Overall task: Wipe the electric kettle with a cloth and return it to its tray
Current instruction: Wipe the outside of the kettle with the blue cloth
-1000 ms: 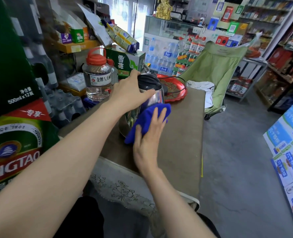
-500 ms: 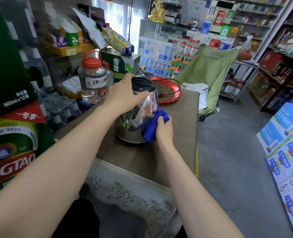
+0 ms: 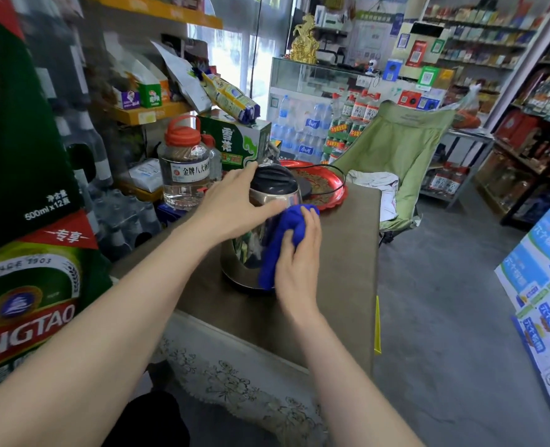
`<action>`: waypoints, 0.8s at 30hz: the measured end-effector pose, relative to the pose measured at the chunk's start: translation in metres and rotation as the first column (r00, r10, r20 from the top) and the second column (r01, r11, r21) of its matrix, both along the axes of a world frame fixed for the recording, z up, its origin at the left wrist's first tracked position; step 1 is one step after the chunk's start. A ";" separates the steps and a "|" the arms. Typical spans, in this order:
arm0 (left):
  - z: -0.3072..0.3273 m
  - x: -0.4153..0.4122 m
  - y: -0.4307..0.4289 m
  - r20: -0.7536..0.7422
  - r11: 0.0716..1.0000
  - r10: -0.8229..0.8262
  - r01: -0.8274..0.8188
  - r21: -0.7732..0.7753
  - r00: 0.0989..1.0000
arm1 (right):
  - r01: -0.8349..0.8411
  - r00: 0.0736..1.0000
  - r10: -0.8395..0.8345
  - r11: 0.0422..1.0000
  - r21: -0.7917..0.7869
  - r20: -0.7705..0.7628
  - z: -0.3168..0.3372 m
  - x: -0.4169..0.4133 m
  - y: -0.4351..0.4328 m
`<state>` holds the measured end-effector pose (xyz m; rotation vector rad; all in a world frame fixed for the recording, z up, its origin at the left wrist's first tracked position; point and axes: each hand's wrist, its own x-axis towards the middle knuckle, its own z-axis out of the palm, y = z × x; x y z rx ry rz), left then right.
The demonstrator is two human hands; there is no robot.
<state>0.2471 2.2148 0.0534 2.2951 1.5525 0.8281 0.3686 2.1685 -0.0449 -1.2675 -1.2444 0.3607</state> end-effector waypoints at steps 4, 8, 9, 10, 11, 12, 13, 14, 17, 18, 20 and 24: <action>-0.003 -0.009 -0.012 -0.089 0.999 -0.024 0.021 -0.033 0.996 | -0.062 0.998 0.057 0.988 -0.143 -0.039 0.031 0.046 0.029; 0.002 -0.007 -0.007 -0.114 0.996 -0.003 0.012 0.083 0.993 | -0.164 0.985 0.148 0.966 -0.201 -0.093 0.039 0.072 0.039; 0.004 -0.007 0.000 -0.127 0.995 0.002 0.010 0.098 0.992 | -0.167 0.983 0.149 0.967 -0.190 -0.105 0.035 0.070 0.036; 0.006 -0.008 0.008 -0.132 0.995 -0.018 0.031 0.092 0.991 | -0.161 0.982 0.140 0.971 -0.176 -0.124 0.030 0.067 0.031; 0.007 -0.008 0.016 -0.132 0.995 -0.063 0.072 0.065 0.989 | -0.145 0.982 0.122 0.977 -0.158 -0.144 0.024 0.062 0.024; 0.008 -0.008 0.023 -0.127 0.993 -0.114 0.118 0.023 0.985 | -0.114 0.983 0.091 0.983 -0.144 -0.160 0.017 0.057 0.016; 0.007 -0.009 0.028 -0.125 0.988 -0.156 0.155 -0.019 0.980 | -0.077 0.984 0.055 0.989 -0.128 -0.167 0.010 0.051 0.008; 0.007 -0.010 0.032 -0.132 0.983 -0.183 0.179 -0.043 0.974 | -0.039 0.986 0.020 0.993 -0.109 -0.168 0.001 0.043 -0.001; 0.007 -0.011 0.033 -0.168 0.982 -0.186 0.189 0.004 0.968 | 0.009 0.992 -0.011 1.000 -0.018 -0.123 -0.019 0.017 -0.027; 0.007 -0.012 0.032 -0.168 0.982 -0.179 0.187 0.033 0.969 | 0.018 0.992 -0.016 1.000 0.011 -0.127 -0.019 0.011 -0.029; 0.007 -0.013 0.028 -0.160 0.981 -0.167 0.181 0.077 0.973 | 0.045 0.992 -0.034 0.995 0.093 -0.122 -0.007 0.008 -0.023; 0.005 -0.012 0.025 -0.190 0.983 -0.068 0.098 0.155 0.979 | 0.067 0.996 -0.057 0.982 0.175 -0.063 0.019 0.013 0.003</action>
